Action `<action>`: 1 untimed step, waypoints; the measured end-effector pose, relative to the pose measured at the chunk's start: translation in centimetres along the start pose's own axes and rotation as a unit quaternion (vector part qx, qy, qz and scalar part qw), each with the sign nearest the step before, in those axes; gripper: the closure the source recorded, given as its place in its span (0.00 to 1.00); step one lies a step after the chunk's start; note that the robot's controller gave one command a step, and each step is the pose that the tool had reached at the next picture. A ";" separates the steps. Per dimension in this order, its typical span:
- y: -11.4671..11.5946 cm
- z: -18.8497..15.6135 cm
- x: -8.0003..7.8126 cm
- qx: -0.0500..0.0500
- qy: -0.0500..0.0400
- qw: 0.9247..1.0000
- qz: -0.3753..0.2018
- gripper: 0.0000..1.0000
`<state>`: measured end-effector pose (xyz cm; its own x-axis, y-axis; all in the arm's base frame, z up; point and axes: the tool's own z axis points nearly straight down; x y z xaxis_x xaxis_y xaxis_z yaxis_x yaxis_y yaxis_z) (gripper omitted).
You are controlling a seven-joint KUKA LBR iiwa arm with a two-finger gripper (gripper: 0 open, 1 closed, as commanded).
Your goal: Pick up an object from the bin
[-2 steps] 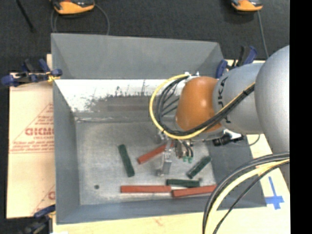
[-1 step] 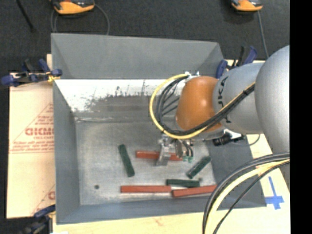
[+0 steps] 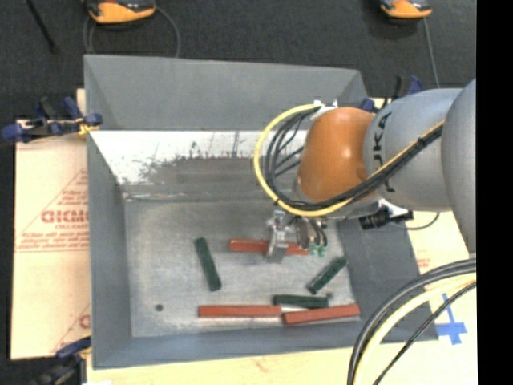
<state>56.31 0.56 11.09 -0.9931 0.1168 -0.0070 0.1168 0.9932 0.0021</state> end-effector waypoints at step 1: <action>-0.1 -2.7 -0.2 0.000 0.000 1.000 0.001 1.00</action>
Offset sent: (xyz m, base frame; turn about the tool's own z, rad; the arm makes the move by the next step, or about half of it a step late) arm 0.0000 -0.0003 0.0246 0.0000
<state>56.47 0.48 13.77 -0.9929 0.1187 -0.0064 0.1187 0.9929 0.0019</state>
